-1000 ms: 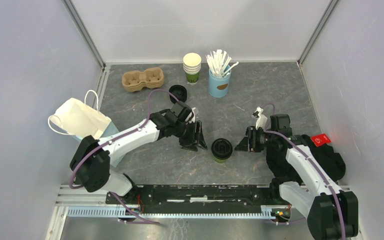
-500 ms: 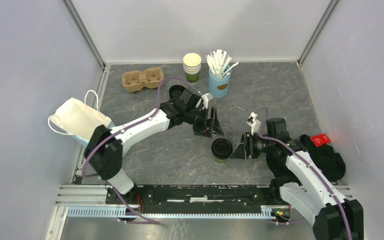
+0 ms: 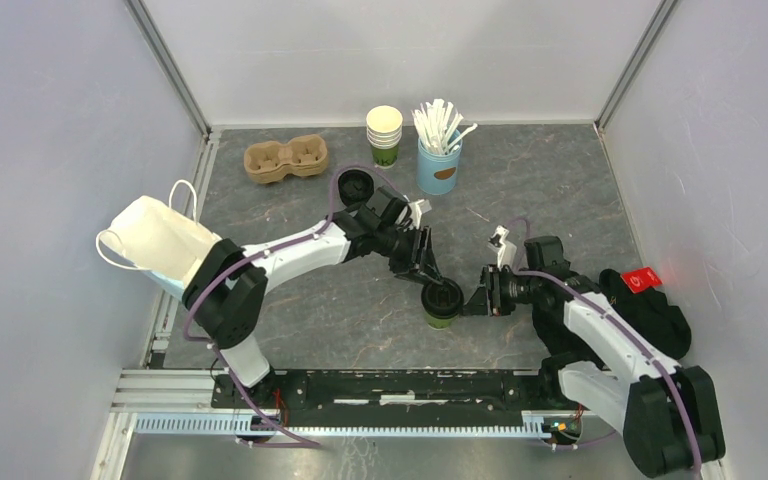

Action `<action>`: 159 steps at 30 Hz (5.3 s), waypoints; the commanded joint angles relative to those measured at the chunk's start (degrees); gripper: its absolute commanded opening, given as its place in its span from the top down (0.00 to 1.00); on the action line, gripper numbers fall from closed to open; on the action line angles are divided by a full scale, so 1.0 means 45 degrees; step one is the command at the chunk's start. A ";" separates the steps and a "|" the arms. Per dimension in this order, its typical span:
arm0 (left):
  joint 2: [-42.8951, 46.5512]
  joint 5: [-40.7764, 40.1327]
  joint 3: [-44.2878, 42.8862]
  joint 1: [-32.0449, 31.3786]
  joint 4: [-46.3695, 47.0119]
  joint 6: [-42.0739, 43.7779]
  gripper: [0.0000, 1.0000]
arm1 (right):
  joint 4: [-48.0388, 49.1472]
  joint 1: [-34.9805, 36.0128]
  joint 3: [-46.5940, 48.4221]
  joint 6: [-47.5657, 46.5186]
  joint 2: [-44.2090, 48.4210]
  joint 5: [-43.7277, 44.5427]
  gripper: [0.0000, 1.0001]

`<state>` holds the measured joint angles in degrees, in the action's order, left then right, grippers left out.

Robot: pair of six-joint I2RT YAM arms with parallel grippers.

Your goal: Pack the takeout coffee

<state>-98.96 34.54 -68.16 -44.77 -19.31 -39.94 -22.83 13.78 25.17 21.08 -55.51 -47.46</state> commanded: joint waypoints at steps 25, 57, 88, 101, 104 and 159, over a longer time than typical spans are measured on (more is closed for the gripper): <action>0.3136 -0.0843 0.2038 -0.0402 0.1087 -0.1552 0.23 | -0.4810 0.0243 0.3912 -0.3146 -0.0789 0.3542 0.38; 0.3044 -0.2366 0.2314 -0.0812 -0.0236 -0.1203 0.49 | 0.0561 0.2103 0.0691 0.1232 0.0918 0.1963 0.47; 0.5427 -0.3065 0.4663 0.0184 0.1004 -0.3405 0.30 | 0.2281 0.2109 0.1298 0.2656 -0.0409 0.0244 0.17; 0.4940 -0.2872 0.5602 0.0282 0.1235 -0.2904 0.43 | 0.4015 0.2108 -0.0341 0.2900 -0.0807 0.0323 0.25; 0.5086 -0.3144 0.6446 0.0280 0.1381 -0.2916 0.46 | 0.4493 0.2036 -0.1041 0.2848 -0.1056 0.0722 0.29; 0.6232 -0.2623 0.6407 0.0321 0.1978 -0.3676 0.46 | 0.4525 0.0452 -0.1129 0.2938 -0.0252 -0.1053 0.38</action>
<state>-70.37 20.45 -39.72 -43.40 -13.06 -55.72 -4.93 15.94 20.47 35.11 -56.36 -51.03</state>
